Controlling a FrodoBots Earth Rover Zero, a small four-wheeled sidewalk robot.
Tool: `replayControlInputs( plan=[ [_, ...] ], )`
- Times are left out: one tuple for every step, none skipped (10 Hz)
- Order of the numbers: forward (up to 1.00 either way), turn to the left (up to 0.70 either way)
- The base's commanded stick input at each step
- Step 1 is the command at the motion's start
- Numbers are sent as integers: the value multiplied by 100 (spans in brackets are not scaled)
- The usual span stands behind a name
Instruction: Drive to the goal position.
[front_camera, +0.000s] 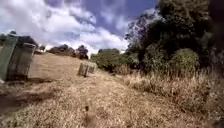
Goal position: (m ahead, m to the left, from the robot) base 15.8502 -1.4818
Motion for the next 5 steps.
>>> replayControlInputs(
  plan=[
    [70,0],
    [70,0],
    [70,0],
    [70,0],
    [70,0]
  ],
)
